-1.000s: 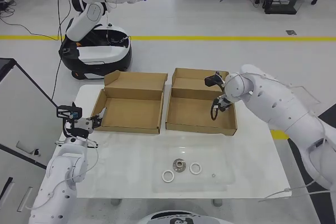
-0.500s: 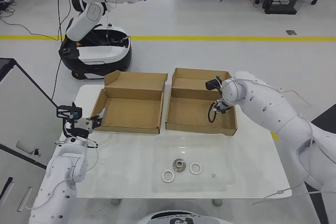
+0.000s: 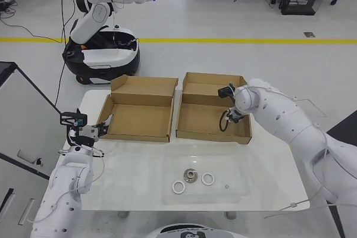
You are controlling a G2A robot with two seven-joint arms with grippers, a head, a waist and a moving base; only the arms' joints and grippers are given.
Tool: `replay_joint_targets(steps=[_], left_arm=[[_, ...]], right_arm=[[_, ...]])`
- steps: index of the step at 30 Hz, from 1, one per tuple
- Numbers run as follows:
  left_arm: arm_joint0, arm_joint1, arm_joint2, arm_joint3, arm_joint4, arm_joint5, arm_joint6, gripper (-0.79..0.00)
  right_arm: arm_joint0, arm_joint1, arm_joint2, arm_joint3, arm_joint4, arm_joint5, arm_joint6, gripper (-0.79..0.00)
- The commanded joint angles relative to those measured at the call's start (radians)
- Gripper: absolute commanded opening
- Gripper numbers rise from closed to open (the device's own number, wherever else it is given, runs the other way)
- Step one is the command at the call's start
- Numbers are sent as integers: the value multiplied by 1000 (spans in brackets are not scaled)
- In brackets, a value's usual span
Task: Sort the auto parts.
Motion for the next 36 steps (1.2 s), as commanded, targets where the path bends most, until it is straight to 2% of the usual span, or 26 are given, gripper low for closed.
replay_joint_targets(steps=[1,4,6,7,9,10,15,20,23,24,25,36], left_arm=[[0,0,0,0,0,0,0,0],[0,0,0,0,0,0,0,0],[0,0,0,0,0,0,0,0],[0,0,0,0,0,0,0,0],[0,0,0,0,0,0,0,0],[0,0,0,0,0,0,0,0],[0,0,0,0,0,0,0,0],[0,0,0,0,0,0,0,0],[0,0,0,0,0,0,0,0],[0,0,0,0,0,0,0,0],[0,0,0,0,0,0,0,0],[0,0,0,0,0,0,0,0]], right_arm=[[-3,-2,4,2,-4,-1,1,-785],[-9,-5,12,5,-10,1,3,-754],[-13,-6,16,6,-15,0,4,-640],[-16,-7,20,7,-15,0,6,-542],[-19,-7,26,7,-20,0,8,-511],[-20,-7,29,7,-22,0,9,-471],[-23,-3,52,1,-33,-3,13,-456],[-13,9,94,-29,-35,-13,24,-403],[0,25,132,-70,-42,-13,39,-209],[5,31,148,-87,-43,-14,42,-37],[7,38,164,-104,-44,-15,45,0],[-36,138,406,-410,5,-8,162,0]])
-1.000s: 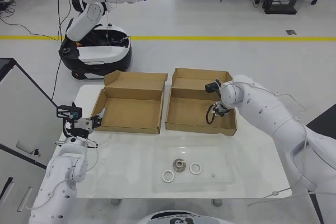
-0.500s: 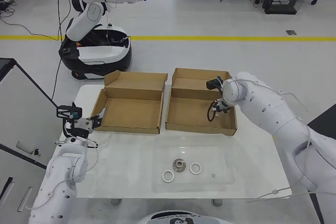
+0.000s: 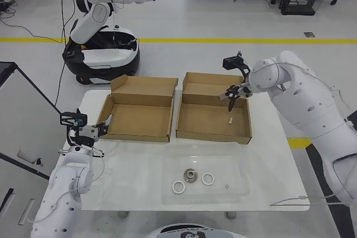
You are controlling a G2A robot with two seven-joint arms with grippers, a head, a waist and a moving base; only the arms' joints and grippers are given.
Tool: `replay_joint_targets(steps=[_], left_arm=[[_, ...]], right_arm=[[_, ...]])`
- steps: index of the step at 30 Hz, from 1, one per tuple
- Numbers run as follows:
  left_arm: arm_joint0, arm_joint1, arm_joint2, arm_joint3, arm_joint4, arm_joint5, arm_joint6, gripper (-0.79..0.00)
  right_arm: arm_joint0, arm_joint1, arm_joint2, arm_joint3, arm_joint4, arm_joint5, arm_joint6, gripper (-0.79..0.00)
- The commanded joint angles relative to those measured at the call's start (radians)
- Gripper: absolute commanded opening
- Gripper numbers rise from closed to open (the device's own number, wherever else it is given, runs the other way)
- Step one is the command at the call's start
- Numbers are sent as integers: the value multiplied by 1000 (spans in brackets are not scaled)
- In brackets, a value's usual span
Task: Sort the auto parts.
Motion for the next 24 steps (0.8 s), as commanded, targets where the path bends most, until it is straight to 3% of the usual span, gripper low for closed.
replay_joint_targets(steps=[1,14,24], left_arm=[[0,0,0,0,0,0,0,0],[0,0,0,0,0,0,0,0],[0,0,0,0,0,0,0,0]], right_arm=[[-14,16,52,-63,21,2,26,0],[-99,78,268,-382,188,-18,174,0],[-126,107,302,-511,299,-26,194,0]])
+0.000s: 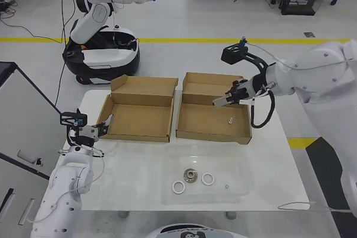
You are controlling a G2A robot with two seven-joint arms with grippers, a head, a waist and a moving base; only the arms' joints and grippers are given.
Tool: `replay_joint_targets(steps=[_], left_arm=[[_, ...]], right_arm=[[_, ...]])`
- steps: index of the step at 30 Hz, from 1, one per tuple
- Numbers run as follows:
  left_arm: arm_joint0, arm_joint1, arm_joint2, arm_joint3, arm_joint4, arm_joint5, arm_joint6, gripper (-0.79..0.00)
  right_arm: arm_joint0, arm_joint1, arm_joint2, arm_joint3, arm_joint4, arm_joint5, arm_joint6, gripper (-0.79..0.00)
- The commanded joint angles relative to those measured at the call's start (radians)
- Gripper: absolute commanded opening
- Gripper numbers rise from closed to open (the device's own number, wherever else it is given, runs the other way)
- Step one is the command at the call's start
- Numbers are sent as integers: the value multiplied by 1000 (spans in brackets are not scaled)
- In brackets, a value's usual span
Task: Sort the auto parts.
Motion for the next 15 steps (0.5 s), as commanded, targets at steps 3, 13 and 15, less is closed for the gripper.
replay_joint_targets(steps=[3,13,15], left_arm=[[0,0,0,0,0,0,0,0],[0,0,0,0,0,0,0,0],[0,0,0,0,0,0,0,0]], right_arm=[[-4,15,-5,-45,65,9,0,0],[-4,15,-5,-45,65,9,0,0],[-4,15,-5,-45,65,9,0,0]])
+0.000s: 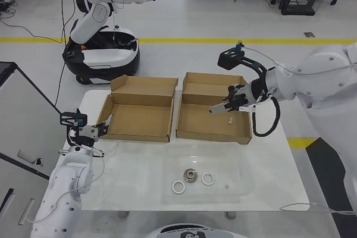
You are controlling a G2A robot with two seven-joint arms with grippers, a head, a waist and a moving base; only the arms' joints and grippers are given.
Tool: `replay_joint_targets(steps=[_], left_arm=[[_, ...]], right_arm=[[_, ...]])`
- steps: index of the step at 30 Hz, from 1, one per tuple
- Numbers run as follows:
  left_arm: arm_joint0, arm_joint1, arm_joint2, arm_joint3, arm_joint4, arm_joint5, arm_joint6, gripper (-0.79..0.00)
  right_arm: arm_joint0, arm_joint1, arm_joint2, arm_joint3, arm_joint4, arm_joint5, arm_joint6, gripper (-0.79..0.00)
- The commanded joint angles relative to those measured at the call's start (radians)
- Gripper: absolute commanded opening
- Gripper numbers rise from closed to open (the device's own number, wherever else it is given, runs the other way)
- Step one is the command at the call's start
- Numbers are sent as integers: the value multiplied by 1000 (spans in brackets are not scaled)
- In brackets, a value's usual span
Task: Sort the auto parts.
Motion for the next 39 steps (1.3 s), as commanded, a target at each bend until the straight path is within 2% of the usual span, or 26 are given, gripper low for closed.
replay_joint_targets(steps=[1,5,8,14,22,31,39], left_arm=[[0,0,0,0,0,0,0,0],[0,0,0,0,0,0,0,0],[0,0,0,0,0,0,0,0],[0,0,0,0,0,0,0,0],[0,0,0,0,0,0,0,0],[0,0,0,0,0,0,0,0],[0,0,0,0,0,0,0,0]], right_arm=[[0,0,0,0,0,0,0,0],[-3,0,-2,-2,0,-4,-4,0],[-9,7,-20,-26,-31,-45,0,0],[41,49,-112,-57,-15,-129,0,0],[194,131,-327,-131,107,-266,0,0],[367,214,-588,-200,213,-324,0,0],[494,253,-787,-295,287,-353,0,0]])
